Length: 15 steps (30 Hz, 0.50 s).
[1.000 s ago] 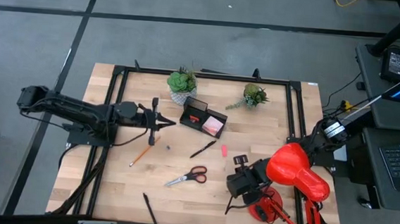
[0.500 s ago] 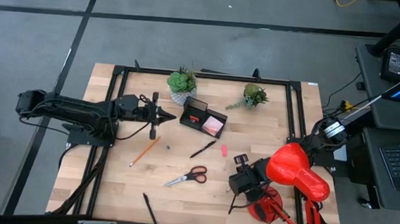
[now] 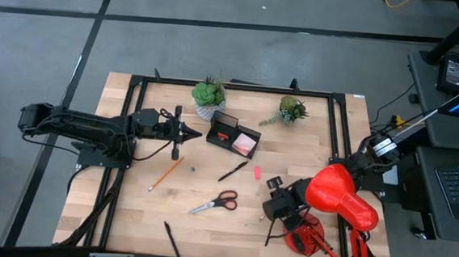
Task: Pick and place office supplies into organizer
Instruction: Put the right orange pencil into the black desk organizer
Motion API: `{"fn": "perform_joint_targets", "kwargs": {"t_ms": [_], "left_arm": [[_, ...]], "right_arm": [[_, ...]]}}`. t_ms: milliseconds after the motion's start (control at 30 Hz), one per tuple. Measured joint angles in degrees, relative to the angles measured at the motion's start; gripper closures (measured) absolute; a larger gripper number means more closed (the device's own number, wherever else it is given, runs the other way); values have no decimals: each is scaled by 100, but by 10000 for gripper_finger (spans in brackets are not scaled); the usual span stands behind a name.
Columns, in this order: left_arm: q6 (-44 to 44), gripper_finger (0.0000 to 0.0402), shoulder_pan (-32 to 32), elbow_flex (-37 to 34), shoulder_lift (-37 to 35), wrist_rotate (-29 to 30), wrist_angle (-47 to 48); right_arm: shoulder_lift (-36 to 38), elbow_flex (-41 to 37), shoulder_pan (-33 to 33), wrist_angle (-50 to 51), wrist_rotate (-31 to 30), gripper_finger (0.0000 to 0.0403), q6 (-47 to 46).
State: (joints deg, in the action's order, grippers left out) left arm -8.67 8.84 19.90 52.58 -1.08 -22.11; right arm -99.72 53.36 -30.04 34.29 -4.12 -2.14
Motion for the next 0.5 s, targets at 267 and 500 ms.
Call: {"fn": "perform_joint_targets", "kwargs": {"t_ms": [267,500], "left_arm": [[0,398,0,-2,0,0,0],[0,398,0,-2,0,2,0]], "right_arm": [[-13,-2,238,4,325,288,663],[-20,-7,310,13,351,303,724]]}}
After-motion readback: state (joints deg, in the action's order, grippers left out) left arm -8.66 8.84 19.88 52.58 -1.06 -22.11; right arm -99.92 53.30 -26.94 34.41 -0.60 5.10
